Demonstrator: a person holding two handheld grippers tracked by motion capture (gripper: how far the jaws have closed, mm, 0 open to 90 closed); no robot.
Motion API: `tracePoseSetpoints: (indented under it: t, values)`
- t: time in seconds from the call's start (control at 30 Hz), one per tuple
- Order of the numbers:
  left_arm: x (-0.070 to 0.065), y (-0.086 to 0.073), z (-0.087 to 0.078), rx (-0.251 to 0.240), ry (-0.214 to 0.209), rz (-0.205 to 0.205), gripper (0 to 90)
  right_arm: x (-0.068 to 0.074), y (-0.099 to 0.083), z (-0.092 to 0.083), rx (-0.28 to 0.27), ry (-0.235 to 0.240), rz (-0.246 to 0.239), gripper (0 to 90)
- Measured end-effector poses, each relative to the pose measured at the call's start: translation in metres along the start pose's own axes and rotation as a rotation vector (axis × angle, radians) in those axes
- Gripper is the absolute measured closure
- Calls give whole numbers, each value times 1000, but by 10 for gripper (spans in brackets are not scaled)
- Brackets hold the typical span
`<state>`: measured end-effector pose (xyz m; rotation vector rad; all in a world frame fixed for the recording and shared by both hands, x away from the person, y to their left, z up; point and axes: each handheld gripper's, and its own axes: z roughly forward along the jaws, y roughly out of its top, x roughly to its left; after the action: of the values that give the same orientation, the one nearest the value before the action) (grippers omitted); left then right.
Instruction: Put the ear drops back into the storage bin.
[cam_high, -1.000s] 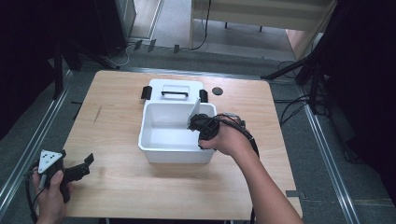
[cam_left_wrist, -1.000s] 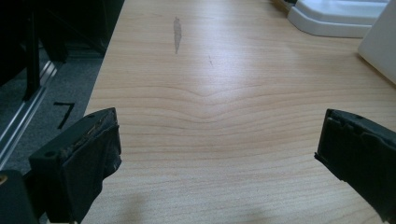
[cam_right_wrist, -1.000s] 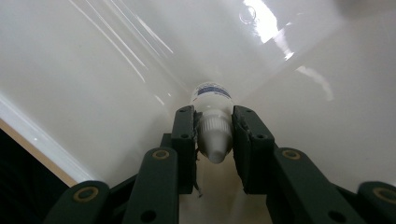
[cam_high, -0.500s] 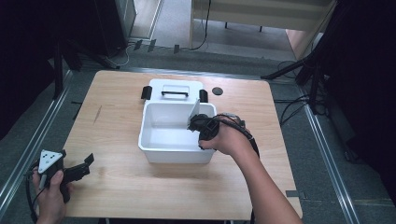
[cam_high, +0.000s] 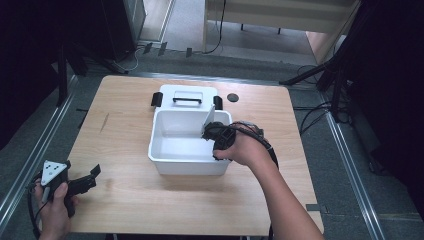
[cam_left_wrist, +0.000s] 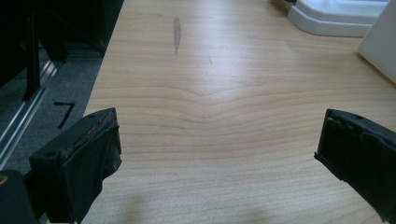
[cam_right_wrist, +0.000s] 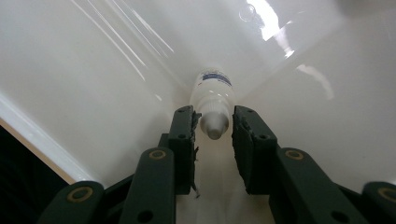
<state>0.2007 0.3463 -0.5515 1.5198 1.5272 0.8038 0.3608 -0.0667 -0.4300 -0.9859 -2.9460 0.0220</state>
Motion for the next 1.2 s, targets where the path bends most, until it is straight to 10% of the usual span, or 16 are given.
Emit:
tracePoseSetpoints:
  t: [1.2]
  values:
    - [-1,0,0,3,4,11,1,-2,-30,-66,-156,70,61,584]
